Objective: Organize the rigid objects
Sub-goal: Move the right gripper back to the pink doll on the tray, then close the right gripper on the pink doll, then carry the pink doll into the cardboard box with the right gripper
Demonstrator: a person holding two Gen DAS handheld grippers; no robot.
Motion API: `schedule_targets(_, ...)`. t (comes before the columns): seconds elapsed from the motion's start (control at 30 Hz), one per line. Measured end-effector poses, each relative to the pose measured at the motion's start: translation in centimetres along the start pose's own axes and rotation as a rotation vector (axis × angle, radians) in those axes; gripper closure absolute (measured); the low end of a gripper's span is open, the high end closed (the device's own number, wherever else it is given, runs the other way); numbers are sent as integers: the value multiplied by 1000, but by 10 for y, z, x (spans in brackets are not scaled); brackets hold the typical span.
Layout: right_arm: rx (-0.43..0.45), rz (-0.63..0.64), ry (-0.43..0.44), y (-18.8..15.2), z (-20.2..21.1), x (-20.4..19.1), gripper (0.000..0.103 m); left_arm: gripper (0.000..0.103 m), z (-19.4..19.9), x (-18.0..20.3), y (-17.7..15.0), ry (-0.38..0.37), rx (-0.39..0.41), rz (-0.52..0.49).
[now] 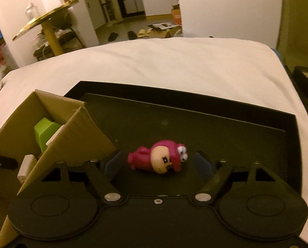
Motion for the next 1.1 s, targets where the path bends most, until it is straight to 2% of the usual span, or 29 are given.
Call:
schedule_targets(0.17, 7, 9, -7, 1, -6, 2, 25, 90, -3, -3, -3, 0, 21, 57)
schedule_targets(0.3, -18, 6, -27, -3, -13, 7, 34, 90, -3, -5, -4, -11, 22, 75)
schedule_targets(0.43, -3, 19, -56, -3, -8, 6, 34, 90, -3, -7, -4, -19, 20, 87)
schedule_targets(0.77, 44, 53, -85, 7, 34, -5, 34, 90, 0, -5, -4, 1, 26, 75)
schedule_targets(1.1, 101, 110, -34, 34, 74, -43, 34, 91, -1, 1, 1, 20, 12, 71)
Point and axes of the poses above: each gripper's, at about its wrist camera, not at the fingertips, and z roughly against the way its jaws point, x to its right, y to its top, the point moved 7 cm from there along -z, roughly the way its jaws point, and after that the axes turned 3 degrees about -y, right-handed, at the moved point
